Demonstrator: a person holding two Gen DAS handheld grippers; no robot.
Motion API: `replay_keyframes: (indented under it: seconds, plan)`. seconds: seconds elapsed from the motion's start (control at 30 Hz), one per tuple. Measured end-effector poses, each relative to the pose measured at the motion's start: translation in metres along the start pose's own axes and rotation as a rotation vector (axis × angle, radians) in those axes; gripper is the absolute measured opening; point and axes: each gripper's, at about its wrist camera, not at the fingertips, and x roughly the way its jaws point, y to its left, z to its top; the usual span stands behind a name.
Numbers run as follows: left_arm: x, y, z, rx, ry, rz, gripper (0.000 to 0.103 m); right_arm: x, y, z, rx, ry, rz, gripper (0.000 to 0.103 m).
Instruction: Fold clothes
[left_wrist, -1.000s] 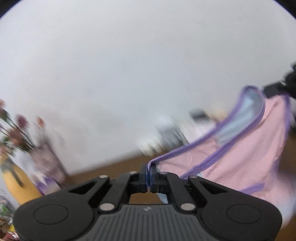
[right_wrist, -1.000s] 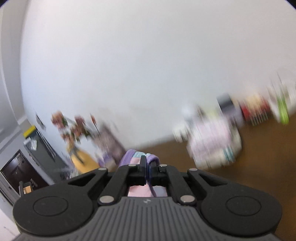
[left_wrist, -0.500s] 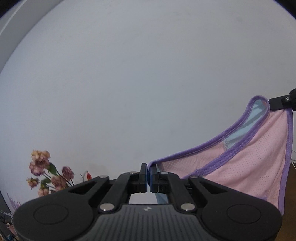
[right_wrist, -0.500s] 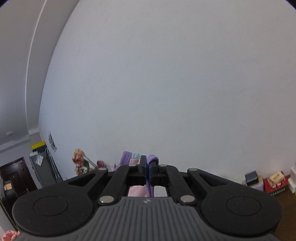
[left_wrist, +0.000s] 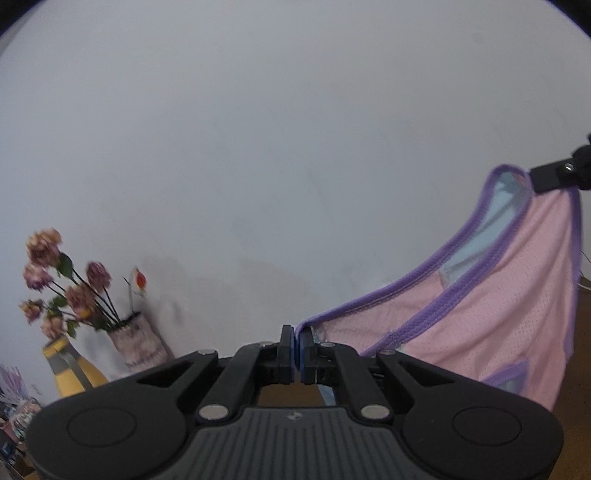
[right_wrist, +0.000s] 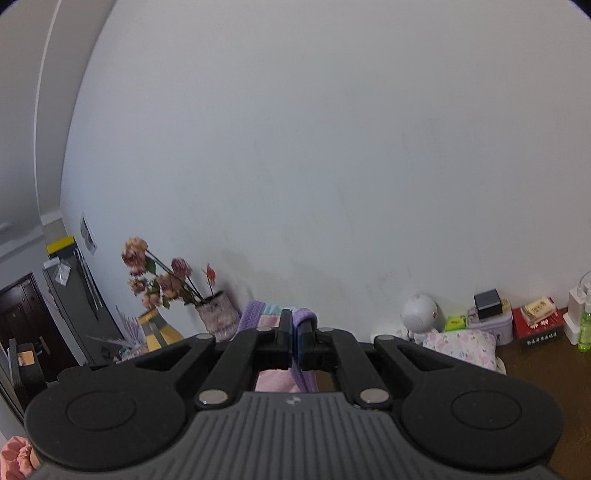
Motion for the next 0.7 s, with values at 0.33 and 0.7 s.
replay_keyframes:
  seconds: [0.33, 0.7]
  plan:
    - [0.022, -0.068, -0.15, 0.178, 0.318, -0.244, 0.008, 0.017, -0.009, -0.105, -0.14, 0.31, 0.091, 0.002]
    - [0.02, -0.098, -0.142, 0.442, 0.023, -0.384, 0.032, -0.007, -0.01, -0.147, -0.174, 0.418, 0.167, 0.002]
